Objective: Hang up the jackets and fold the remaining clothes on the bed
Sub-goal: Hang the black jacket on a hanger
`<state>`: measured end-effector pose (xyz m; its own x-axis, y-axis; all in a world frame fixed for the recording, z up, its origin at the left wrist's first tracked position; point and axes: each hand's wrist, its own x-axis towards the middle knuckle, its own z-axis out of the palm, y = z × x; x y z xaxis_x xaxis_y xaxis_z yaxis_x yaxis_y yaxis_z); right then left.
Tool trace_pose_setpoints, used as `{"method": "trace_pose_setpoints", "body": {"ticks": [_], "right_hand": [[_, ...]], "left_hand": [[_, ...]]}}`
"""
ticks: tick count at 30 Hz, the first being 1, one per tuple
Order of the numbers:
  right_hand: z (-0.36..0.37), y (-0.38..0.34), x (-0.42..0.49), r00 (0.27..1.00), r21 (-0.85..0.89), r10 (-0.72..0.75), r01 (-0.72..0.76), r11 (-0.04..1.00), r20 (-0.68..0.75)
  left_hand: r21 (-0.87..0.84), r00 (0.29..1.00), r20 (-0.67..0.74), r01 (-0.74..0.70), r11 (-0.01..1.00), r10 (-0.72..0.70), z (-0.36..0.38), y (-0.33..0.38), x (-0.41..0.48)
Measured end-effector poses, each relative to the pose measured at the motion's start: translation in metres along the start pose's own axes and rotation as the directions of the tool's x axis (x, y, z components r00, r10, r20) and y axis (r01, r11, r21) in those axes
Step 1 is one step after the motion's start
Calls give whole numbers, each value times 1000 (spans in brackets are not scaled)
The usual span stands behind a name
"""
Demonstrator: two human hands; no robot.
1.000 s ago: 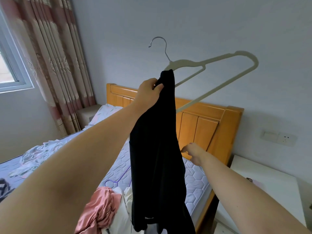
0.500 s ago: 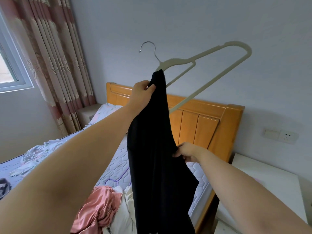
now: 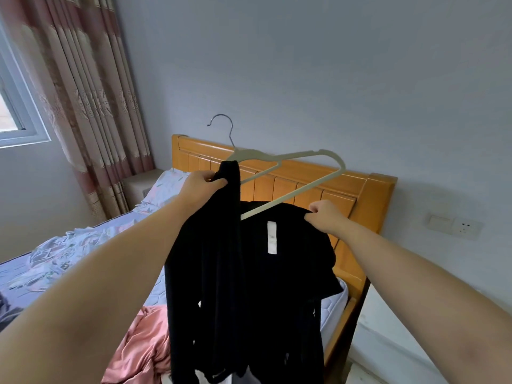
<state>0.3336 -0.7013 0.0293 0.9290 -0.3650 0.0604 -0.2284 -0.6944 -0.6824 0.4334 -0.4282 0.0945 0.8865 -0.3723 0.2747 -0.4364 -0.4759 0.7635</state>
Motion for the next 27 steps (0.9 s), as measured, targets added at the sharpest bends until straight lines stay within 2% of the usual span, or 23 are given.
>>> {"method": "trace_pose_setpoints", "body": {"ticks": [3, 5, 6, 8, 10, 11, 13, 15, 17, 19, 24, 27], "right_hand": [[0, 0, -2, 996, -37, -37, 40, 998, 78], [2, 0, -2, 995, -154, -60, 71, 986, 79], [3, -1, -5, 995, -288, -80, 95, 953, 63], [7, -3, -13, 993, -573, -121, 98, 814, -2], [11, -2, -18, 988, -671, -126, 34, 741, -88], [13, -1, -16, 988, -666, -90, -14, 746, -122], [13, 7, -6, 981, -498, 43, -133, 857, -189], [14, 17, 2, 962, -196, 191, -229, 953, -196], [13, 26, 6, 951, 117, 289, -277, 954, -112], [11, 30, 4, 936, 292, 349, -325, 899, -33], [-6, 34, -2, 945, 379, 317, -324, 867, 81], [-14, 48, 1, 922, 374, 326, -383, 844, 210]], "left_hand": [[-27, 999, 2, 36, 999, -36, -4, -10, 4], [-40, 999, 20, 51, 998, -50, -6, -14, 4], [-50, 998, 18, 57, 997, -56, -7, -16, 5], [-73, 998, 10, 64, 995, -63, -6, -17, 4], [-112, 998, 13, 69, 991, -68, -6, -17, 3], [-137, 997, 18, 76, 988, -74, -5, -17, 2], [-174, 995, 31, 95, 980, -91, -4, -15, 0], [-188, 995, 34, 100, 977, -95, -3, -13, -1], [-154, 996, 47, 85, 984, -78, -2, -11, -1], [-76, 993, 97, 76, 994, -68, -4, -12, -1], [215, 954, 268, 78, 973, -136, -12, -34, 1], [271, 931, 332, 63, 961, -154, -11, -41, -2]]}}
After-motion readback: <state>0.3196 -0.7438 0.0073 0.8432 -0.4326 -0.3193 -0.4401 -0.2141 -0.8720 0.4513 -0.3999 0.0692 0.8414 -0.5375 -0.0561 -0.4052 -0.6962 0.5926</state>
